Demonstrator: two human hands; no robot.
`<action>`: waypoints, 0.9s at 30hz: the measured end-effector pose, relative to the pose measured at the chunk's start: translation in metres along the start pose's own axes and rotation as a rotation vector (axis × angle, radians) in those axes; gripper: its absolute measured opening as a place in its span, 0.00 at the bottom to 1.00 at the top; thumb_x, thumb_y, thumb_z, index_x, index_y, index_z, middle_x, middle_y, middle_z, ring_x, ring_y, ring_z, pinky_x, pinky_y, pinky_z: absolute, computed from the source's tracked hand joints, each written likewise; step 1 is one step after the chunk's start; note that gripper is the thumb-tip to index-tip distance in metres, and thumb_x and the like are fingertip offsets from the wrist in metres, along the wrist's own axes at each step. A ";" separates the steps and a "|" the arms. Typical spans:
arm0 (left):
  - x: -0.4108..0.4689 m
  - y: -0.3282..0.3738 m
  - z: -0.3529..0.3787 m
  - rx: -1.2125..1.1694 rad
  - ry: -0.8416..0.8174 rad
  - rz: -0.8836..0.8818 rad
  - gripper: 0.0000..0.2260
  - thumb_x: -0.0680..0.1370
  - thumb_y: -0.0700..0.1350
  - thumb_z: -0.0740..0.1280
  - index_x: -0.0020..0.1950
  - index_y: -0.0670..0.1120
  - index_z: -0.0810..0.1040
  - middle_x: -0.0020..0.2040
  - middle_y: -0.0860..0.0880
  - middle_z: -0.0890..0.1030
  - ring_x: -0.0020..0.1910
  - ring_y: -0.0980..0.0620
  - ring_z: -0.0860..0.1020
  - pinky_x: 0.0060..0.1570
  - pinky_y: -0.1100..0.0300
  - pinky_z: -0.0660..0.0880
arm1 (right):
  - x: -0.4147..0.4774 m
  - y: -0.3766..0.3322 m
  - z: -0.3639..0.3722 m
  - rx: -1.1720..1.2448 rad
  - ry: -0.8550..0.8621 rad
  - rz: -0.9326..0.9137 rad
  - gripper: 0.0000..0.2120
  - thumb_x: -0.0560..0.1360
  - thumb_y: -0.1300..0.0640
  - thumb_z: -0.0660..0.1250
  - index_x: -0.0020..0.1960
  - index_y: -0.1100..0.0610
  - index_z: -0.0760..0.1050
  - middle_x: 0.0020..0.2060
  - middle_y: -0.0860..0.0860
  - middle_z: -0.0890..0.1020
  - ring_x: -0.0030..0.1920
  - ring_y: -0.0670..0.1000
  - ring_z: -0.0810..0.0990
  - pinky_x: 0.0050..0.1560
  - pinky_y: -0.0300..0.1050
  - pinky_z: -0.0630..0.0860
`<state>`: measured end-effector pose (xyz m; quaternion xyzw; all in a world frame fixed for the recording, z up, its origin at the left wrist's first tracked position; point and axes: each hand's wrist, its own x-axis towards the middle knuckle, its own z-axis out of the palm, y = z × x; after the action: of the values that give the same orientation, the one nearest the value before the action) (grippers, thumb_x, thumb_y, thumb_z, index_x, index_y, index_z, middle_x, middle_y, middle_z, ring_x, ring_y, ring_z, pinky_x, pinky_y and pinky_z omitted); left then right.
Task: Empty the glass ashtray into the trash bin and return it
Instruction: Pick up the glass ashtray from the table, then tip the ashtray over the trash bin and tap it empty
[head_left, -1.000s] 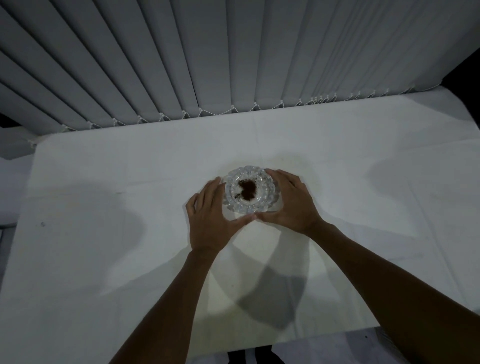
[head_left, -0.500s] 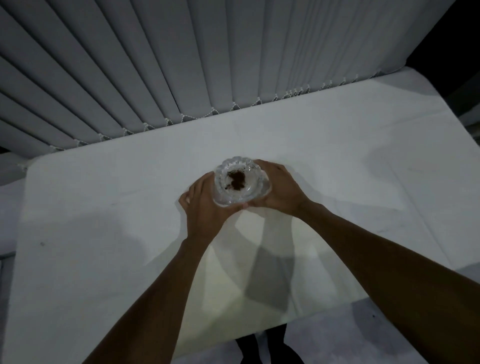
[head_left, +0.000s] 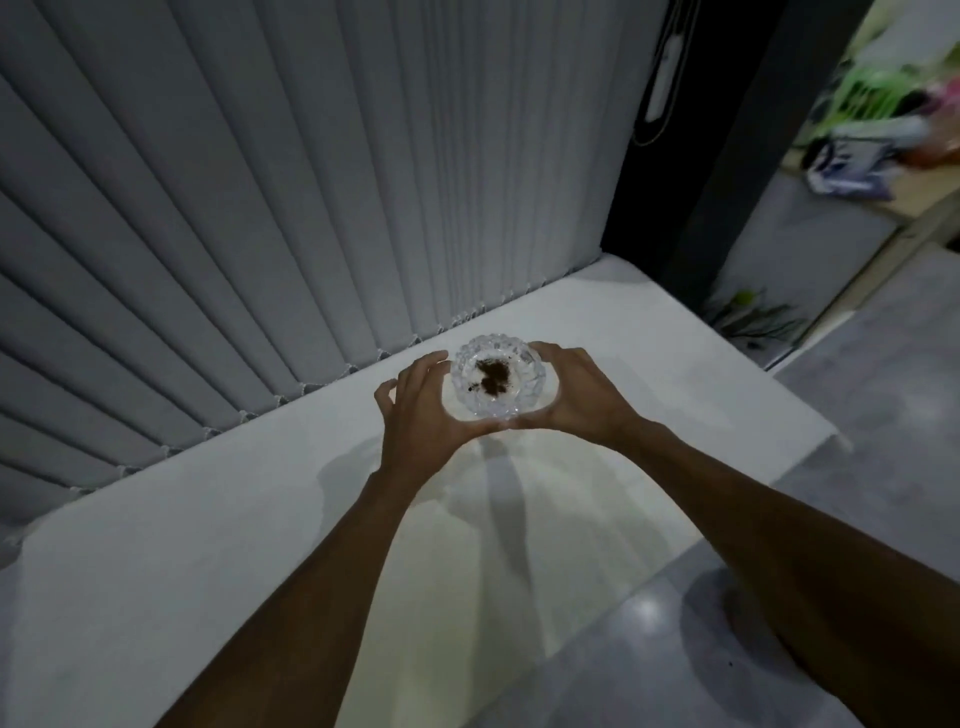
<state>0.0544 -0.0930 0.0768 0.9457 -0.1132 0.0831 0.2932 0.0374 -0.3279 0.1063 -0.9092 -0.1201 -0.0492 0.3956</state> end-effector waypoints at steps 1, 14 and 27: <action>0.007 0.017 -0.004 -0.013 -0.006 0.033 0.51 0.60 0.79 0.75 0.75 0.51 0.74 0.77 0.55 0.73 0.78 0.56 0.67 0.76 0.51 0.54 | -0.004 -0.004 -0.020 -0.029 0.025 -0.003 0.41 0.61 0.34 0.86 0.68 0.49 0.78 0.60 0.44 0.84 0.59 0.45 0.82 0.61 0.53 0.79; 0.010 0.277 0.007 -0.138 -0.089 0.431 0.46 0.60 0.79 0.75 0.71 0.55 0.76 0.73 0.58 0.72 0.74 0.56 0.69 0.78 0.44 0.61 | -0.160 -0.003 -0.252 -0.215 0.353 0.105 0.38 0.60 0.34 0.85 0.65 0.48 0.80 0.55 0.39 0.84 0.53 0.40 0.83 0.53 0.45 0.80; -0.108 0.519 0.096 -0.218 -0.347 0.722 0.51 0.60 0.82 0.70 0.77 0.56 0.75 0.78 0.56 0.71 0.78 0.54 0.68 0.71 0.54 0.57 | -0.420 0.031 -0.401 -0.471 0.532 0.360 0.39 0.62 0.31 0.82 0.66 0.51 0.80 0.58 0.50 0.86 0.54 0.49 0.81 0.44 0.37 0.75</action>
<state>-0.1767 -0.5466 0.2524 0.8087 -0.4935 0.0076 0.3202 -0.3587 -0.7168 0.2806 -0.9371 0.1626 -0.2389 0.1958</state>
